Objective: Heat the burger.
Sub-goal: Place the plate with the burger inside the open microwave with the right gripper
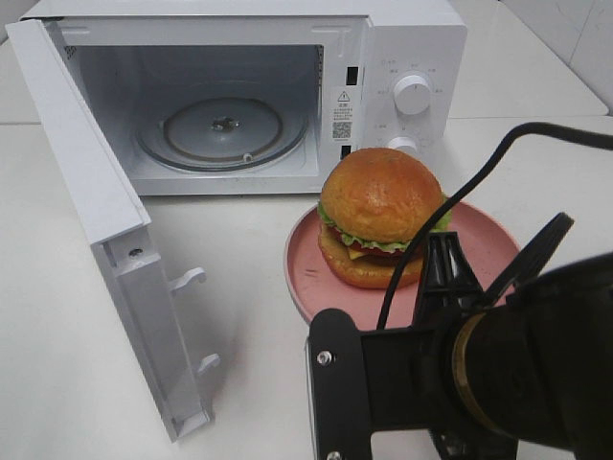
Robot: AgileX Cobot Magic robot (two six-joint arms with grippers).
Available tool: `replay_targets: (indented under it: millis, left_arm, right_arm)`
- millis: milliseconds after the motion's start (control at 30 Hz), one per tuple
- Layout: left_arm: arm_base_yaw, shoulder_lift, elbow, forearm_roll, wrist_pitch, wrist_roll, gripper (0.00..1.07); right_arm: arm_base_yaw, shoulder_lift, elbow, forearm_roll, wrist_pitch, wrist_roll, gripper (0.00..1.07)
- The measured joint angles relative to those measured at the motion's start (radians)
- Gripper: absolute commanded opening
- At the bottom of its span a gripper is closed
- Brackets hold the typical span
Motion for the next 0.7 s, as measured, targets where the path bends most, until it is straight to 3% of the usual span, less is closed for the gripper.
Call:
replay_targets:
  millis: [333, 700]
  left_arm:
    - [0.0, 0.0, 0.0, 0.0, 0.0, 0.0, 1.03]
    - [0.0, 0.0, 0.0, 0.0, 0.0, 0.0, 1.03]
  right_arm:
    - [-0.187, 0.0, 0.009, 0.0, -0.151, -0.257, 0.01]
    - [-0.317, 0.001, 0.009, -0.002, -0.279, -0.576, 0.02]
